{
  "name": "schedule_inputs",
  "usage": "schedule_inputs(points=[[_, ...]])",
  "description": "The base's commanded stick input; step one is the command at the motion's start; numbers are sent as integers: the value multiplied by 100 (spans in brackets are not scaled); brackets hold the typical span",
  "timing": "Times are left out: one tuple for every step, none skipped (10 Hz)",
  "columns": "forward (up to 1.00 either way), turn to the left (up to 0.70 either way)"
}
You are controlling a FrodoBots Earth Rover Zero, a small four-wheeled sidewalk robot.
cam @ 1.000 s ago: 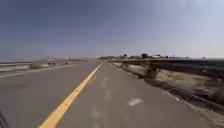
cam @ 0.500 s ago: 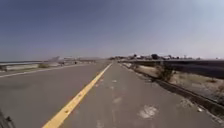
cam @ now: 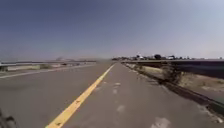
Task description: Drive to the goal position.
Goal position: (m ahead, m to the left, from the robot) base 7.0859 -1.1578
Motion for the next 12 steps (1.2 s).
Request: schedule_inputs(points=[[50,0],[50,0],[50,0],[50,0],[50,0],[50,0],[50,0],[50,0],[50,0],[50,0],[50,0],[50,0]])
